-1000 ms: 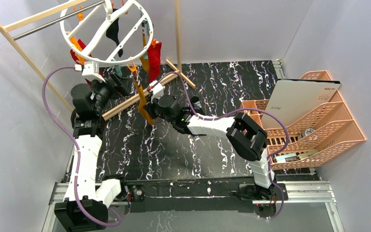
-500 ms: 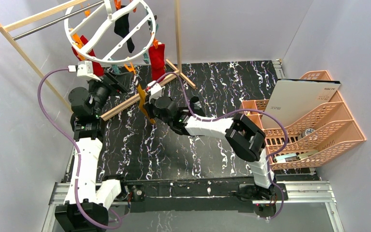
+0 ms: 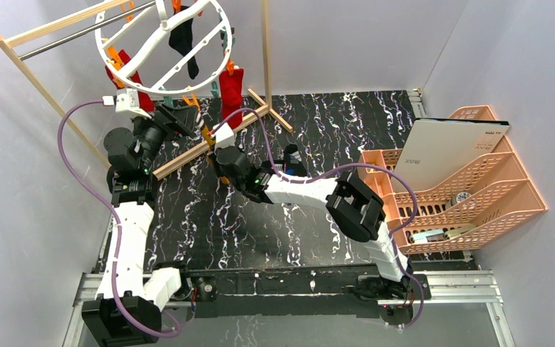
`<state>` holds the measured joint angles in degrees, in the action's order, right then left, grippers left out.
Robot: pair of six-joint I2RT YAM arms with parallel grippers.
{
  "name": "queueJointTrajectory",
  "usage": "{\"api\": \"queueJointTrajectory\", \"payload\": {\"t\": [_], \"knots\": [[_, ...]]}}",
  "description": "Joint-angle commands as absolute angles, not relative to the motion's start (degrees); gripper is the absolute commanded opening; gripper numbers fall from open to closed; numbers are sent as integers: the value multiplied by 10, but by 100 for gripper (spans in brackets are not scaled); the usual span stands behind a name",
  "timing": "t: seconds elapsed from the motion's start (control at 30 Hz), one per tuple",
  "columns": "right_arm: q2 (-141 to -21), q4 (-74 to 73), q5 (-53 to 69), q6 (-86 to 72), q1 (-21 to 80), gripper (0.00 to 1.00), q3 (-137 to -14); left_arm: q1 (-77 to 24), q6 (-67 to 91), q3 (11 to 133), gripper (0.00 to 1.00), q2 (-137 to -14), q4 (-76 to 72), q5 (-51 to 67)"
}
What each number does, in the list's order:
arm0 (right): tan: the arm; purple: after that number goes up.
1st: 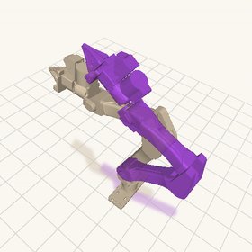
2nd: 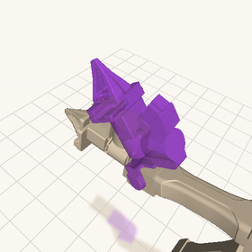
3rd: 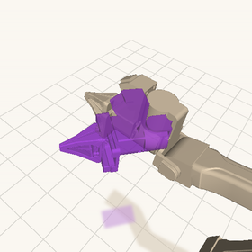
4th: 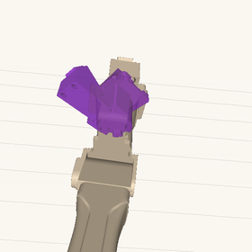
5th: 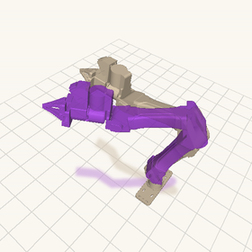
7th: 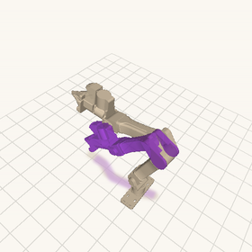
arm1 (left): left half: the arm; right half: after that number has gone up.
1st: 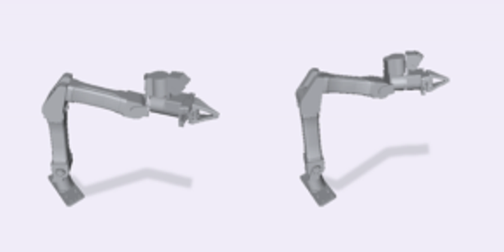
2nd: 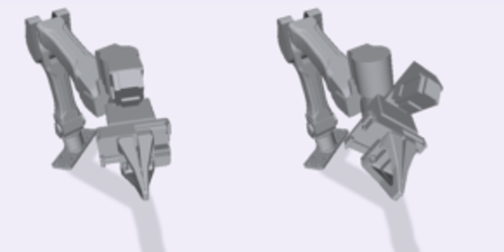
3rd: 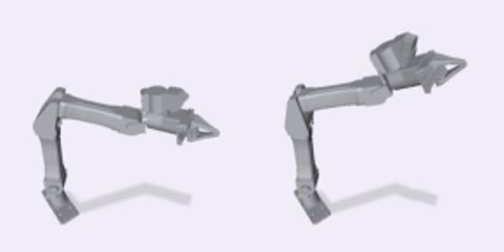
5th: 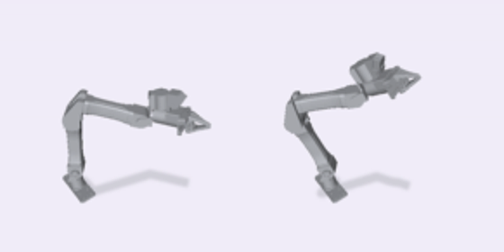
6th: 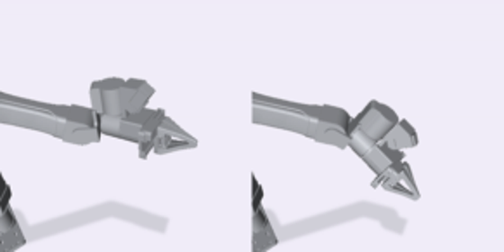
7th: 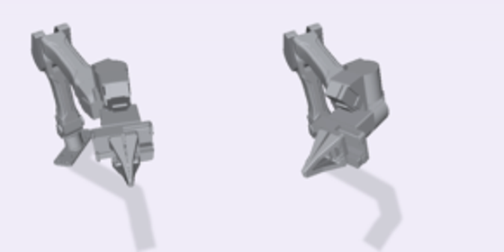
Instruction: Remove the socks clipped to the hanger
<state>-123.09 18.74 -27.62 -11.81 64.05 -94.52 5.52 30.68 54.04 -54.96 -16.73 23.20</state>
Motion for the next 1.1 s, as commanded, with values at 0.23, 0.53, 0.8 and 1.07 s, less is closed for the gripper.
{"api": "queueJointTrajectory", "payload": {"t": [0.23, 0.53, 0.8, 1.07], "knots": [[-1249, 159, -322, -123, 647, 1, -984, 43, 294, 555, 65, -576, -189, 201], [-1261, 153, -319, -125, 649, 1, -996, -23, 272, 551, 65, -582, -206, 150], [-1266, 150, -320, -125, 651, 1, -1001, -59, 259, 556, 65, -595, -207, 88], [-1269, 149, -320, -124, 653, 1, -1005, -78, 232, 560, 65, -589, -191, -29]]}}
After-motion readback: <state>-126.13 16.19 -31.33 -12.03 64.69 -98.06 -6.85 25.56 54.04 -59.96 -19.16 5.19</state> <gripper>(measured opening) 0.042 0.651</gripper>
